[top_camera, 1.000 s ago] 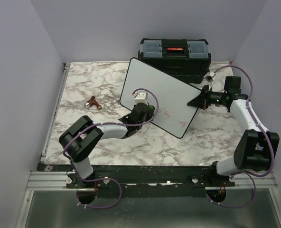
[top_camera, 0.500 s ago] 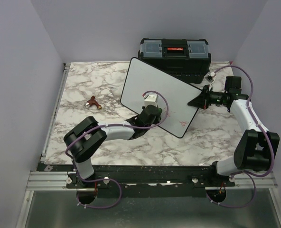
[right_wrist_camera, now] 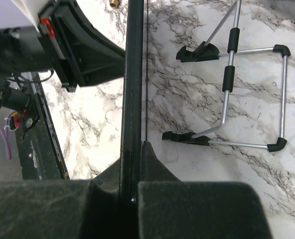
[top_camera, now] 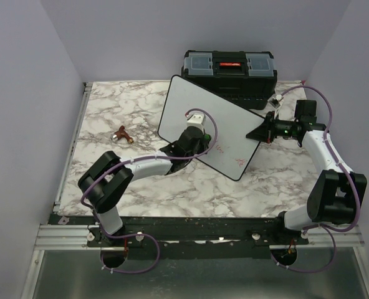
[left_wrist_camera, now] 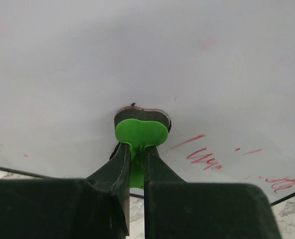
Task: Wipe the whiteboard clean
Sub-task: Erase the whiteboard at the whiteboard stand.
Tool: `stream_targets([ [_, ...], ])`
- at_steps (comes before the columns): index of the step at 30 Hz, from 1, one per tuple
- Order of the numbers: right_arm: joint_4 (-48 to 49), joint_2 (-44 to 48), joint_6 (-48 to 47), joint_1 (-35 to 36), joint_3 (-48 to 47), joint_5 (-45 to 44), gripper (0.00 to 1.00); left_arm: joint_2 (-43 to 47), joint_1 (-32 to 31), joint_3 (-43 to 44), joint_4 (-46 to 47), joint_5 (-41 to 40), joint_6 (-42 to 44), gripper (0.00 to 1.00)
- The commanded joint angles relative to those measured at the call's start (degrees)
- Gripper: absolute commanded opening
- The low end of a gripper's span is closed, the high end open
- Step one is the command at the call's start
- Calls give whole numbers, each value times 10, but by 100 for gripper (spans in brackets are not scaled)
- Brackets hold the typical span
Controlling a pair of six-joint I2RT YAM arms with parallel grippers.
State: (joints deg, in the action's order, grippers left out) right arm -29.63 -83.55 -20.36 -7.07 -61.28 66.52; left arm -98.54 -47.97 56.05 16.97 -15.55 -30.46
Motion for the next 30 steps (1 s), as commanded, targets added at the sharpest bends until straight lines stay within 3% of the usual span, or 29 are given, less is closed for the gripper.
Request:
stream_targets([
  [1, -76, -4, -24, 30, 24, 19, 1, 19, 17, 46, 38, 3, 26, 0],
  [18, -75, -7, -23, 30, 25, 19, 1, -53, -86, -16, 79, 12, -37, 0],
  [23, -74, -6, -23, 30, 26, 20, 1, -36, -81, 18, 52, -10, 5, 0],
  [30, -74, -4, -23, 31, 26, 20, 1, 2, -23, 50, 34, -8, 48, 0],
])
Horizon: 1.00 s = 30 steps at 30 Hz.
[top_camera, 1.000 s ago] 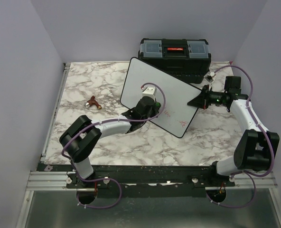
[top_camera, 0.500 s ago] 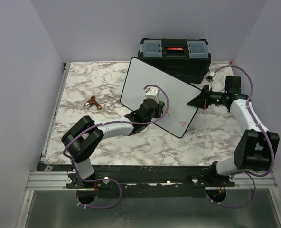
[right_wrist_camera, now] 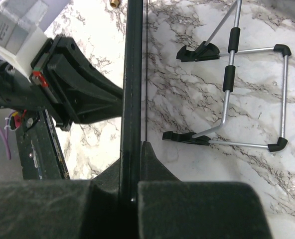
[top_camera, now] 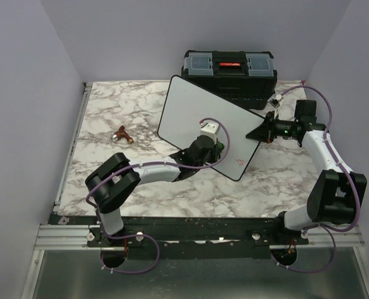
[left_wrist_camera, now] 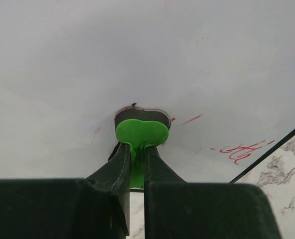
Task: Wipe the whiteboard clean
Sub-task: Erase the whiteboard at the whiteboard stand.
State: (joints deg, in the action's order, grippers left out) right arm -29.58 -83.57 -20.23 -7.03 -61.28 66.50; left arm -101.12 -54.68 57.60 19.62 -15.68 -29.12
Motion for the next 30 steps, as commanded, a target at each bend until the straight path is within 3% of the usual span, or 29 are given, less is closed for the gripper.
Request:
stream_targets([
  [1, -74, -4, -25, 30, 26, 20, 0, 33, 52, 36, 5, -6, 38, 0],
  [11, -75, -6, -25, 30, 25, 21, 1, 32, 86, -10, 27, 15, 16, 0],
  [22, -74, -10, -26, 30, 26, 21, 1, -34, -19, -51, 94, 2, -30, 0],
  [30, -74, -6, -26, 30, 26, 22, 1, -32, -42, -25, 108, -53, 23, 0],
])
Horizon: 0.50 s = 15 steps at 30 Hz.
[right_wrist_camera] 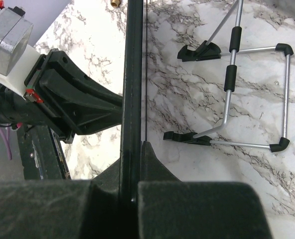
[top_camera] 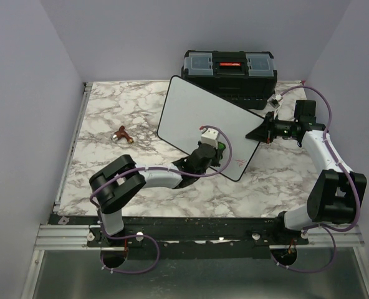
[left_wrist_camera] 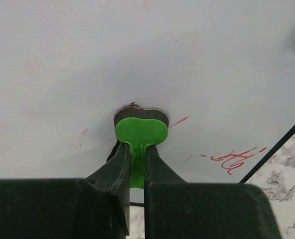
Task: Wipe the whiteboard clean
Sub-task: Erase the whiteboard at the whiteboard stand.
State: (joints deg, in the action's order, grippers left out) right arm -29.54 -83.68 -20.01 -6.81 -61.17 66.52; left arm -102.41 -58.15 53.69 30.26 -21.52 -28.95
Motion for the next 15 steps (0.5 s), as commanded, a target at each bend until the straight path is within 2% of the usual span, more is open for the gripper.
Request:
stream_targets([
  [1, -75, -5, -29, 28, 25, 22, 1, -15, -5, 16, 1, 1, 32, 0],
  [9, -76, -3, -28, 28, 25, 23, 1, 23, 76, -5, -21, -12, 21, 0],
  [15, -76, -4, -29, 28, 24, 23, 1, 24, 88, -40, -10, -37, 4, 0],
])
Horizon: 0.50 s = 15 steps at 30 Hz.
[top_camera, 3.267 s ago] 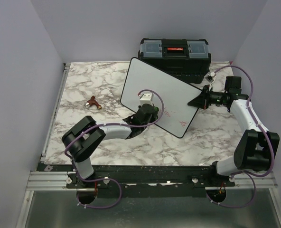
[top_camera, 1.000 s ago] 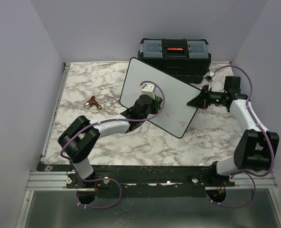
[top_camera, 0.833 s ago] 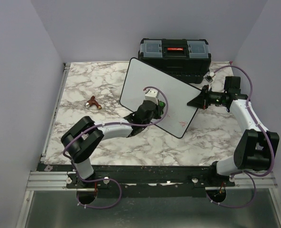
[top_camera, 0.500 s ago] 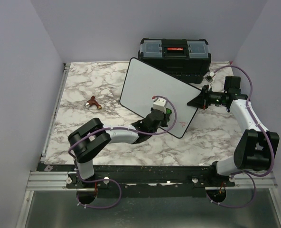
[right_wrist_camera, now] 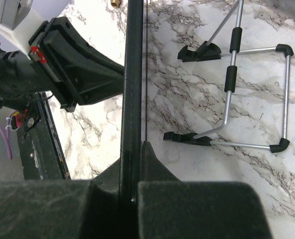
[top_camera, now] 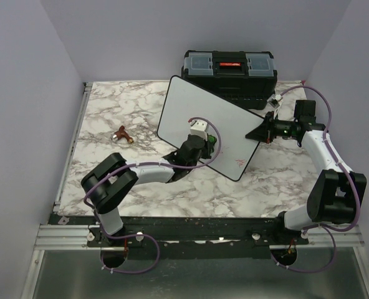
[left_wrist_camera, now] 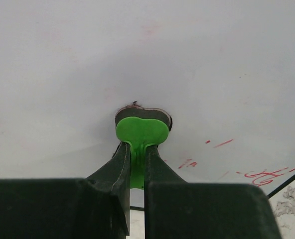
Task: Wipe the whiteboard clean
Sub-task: Erase the whiteboard at the whiteboard stand.
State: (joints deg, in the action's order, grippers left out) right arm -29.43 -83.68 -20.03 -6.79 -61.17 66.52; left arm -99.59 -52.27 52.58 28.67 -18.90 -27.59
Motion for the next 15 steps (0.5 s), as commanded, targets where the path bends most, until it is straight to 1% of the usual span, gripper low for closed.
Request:
stream_targets([
  [1, -77, -4, -29, 28, 25, 23, 1, -7, 28, -36, 14, -64, -19, 0],
  [6, -77, -7, -28, 28, 25, 23, 1, -39, -4, -42, 41, -53, -37, 0],
  [10, -76, -7, -30, 28, 25, 23, 1, -66, -48, -21, 56, -48, -30, 0],
  [15, -77, -6, -29, 28, 25, 23, 1, -80, -76, 10, 60, -43, -10, 0],
])
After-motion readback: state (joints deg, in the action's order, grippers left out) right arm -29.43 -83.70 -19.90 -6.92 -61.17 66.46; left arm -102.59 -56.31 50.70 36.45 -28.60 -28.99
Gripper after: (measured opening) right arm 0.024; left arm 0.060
